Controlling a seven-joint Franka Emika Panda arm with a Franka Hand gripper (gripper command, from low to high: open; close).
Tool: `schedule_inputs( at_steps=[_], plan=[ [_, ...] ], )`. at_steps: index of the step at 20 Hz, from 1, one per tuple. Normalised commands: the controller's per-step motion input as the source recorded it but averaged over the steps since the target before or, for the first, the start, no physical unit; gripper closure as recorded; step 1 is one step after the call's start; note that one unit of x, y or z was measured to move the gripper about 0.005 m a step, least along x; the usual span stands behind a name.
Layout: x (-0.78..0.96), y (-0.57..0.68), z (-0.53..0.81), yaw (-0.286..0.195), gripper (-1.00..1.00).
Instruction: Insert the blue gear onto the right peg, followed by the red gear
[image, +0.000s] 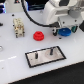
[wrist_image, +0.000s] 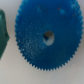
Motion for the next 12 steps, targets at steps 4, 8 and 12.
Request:
schedule_inputs(
  at_steps=[4, 8, 12],
  plan=[
    [-0.24, 0.01, -0.06, 0.0, 1.0],
    [-0.04, 0.0, 0.0, 0.0, 1.0],
    [-0.16, -0.05, -0.02, 0.0, 1.0]
  ],
)
